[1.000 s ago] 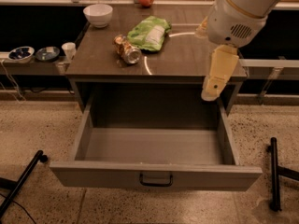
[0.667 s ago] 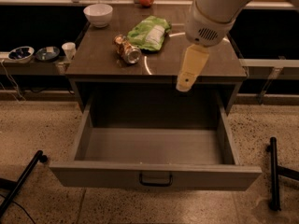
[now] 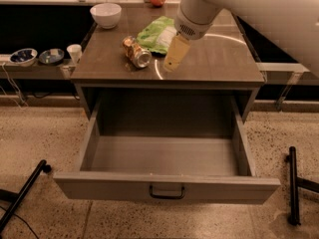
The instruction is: Place orange can into top drawer
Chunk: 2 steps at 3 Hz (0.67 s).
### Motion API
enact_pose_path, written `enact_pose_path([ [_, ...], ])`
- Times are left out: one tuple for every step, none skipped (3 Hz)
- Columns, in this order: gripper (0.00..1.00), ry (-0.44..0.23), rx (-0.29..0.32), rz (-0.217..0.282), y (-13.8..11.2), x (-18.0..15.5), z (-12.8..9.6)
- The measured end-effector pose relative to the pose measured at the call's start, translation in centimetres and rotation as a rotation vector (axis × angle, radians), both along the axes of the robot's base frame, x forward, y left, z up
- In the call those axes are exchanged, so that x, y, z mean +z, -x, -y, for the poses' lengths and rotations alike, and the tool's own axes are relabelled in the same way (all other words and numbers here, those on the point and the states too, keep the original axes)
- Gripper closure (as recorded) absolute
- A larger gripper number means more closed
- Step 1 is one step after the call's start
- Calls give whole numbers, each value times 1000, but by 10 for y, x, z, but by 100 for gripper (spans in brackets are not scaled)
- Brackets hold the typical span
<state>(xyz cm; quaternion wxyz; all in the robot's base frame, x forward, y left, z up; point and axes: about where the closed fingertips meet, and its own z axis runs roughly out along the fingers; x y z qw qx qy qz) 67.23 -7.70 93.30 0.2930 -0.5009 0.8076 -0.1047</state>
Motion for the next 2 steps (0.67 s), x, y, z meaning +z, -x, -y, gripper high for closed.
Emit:
enact_pose_path([
  [0, -55, -74, -1, -41, -8, -16],
  [0, -146, -48, -92, -71, -20, -59],
])
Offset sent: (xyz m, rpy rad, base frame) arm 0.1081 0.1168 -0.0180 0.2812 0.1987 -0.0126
